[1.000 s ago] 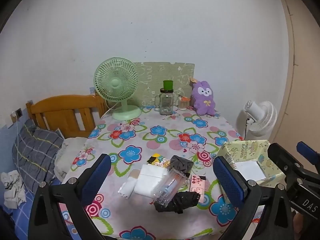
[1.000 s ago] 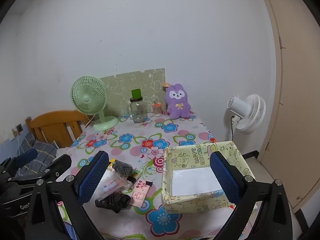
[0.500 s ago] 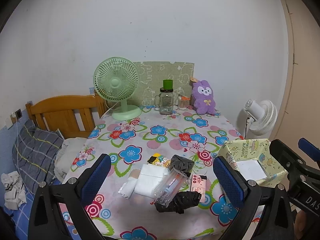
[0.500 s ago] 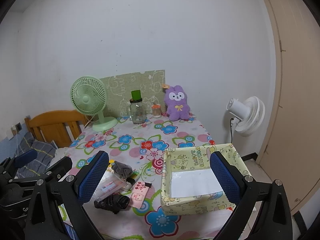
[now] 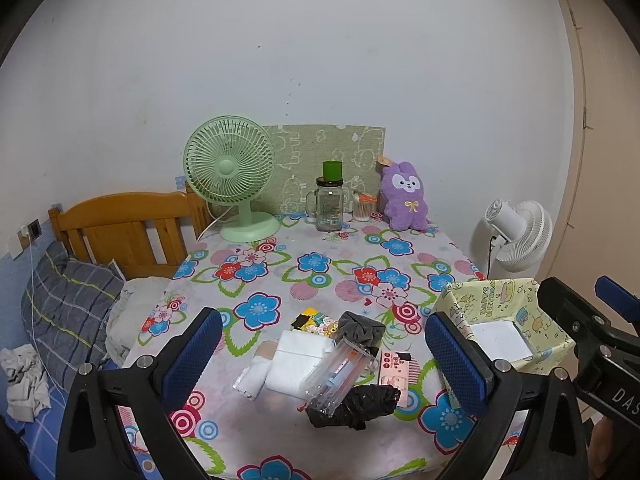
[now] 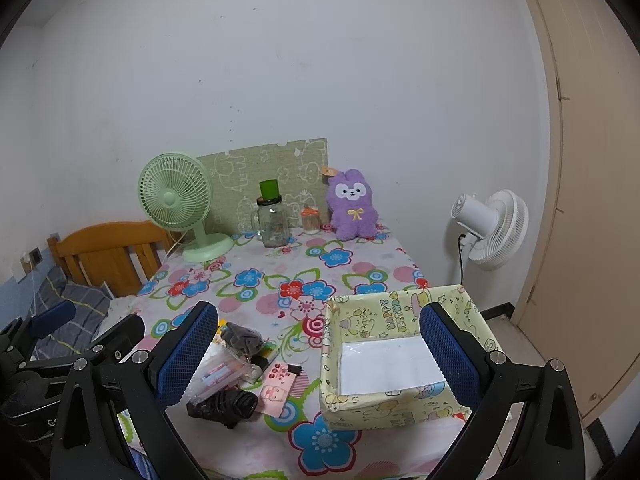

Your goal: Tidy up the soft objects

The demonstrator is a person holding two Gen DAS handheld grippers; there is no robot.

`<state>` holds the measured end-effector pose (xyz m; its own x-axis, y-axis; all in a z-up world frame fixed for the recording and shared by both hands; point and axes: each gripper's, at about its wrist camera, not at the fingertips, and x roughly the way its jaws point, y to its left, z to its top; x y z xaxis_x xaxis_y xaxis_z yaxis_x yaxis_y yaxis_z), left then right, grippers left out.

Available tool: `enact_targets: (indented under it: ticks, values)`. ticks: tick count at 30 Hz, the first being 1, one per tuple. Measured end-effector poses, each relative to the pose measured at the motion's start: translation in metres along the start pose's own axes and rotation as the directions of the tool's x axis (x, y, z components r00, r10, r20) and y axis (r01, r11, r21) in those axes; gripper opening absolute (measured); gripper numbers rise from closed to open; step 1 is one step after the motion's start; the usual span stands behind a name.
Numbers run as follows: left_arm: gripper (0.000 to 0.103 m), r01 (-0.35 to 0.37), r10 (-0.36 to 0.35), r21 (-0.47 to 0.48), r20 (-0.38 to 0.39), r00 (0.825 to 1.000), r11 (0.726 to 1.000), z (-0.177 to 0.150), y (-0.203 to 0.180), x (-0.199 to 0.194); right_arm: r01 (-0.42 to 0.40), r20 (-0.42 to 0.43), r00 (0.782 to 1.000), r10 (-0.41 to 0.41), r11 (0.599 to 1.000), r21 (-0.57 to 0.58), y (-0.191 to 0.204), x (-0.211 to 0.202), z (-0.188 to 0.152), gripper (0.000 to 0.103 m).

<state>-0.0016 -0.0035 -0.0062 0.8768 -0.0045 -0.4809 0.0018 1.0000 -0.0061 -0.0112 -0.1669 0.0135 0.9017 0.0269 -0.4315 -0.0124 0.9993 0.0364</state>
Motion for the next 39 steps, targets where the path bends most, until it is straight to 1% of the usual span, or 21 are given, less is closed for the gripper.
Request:
enact_targets:
  ticks: [39]
  values:
    - [0.102,0.004,-0.004,-0.002,0.003,1.000,1.000,0.0000,-0.0013,0.0000,0.002,-0.001,1.000,-0.002,1.000,0.005,-0.0020,-0.0015,-0.0013,0.102]
